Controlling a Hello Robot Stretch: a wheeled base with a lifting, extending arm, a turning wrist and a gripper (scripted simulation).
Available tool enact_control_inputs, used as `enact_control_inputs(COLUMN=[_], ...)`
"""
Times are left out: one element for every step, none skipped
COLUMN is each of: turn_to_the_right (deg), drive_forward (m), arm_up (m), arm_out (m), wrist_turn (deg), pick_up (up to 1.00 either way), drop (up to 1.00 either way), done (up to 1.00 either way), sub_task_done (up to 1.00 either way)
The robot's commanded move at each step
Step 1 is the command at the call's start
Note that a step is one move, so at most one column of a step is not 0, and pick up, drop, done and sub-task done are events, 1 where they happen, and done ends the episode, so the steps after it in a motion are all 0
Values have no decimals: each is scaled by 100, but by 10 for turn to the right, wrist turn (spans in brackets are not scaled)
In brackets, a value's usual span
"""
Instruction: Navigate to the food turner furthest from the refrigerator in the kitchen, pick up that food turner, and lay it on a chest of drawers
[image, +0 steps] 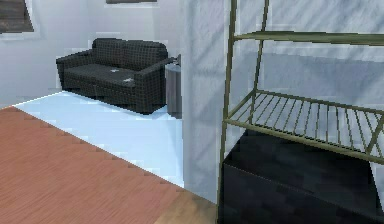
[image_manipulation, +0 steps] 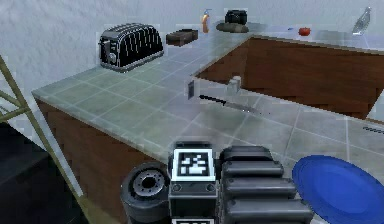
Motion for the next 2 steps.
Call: enact_control_inputs(turn_to_the_right=[-450,-120], drive_forward=[0,0], arm_up=[0,0], arm_out=[0,0], wrist_turn=[0,0], pick_up=[0,0], drop=[0,0], done=[0,0], sub_task_done=[0,0])
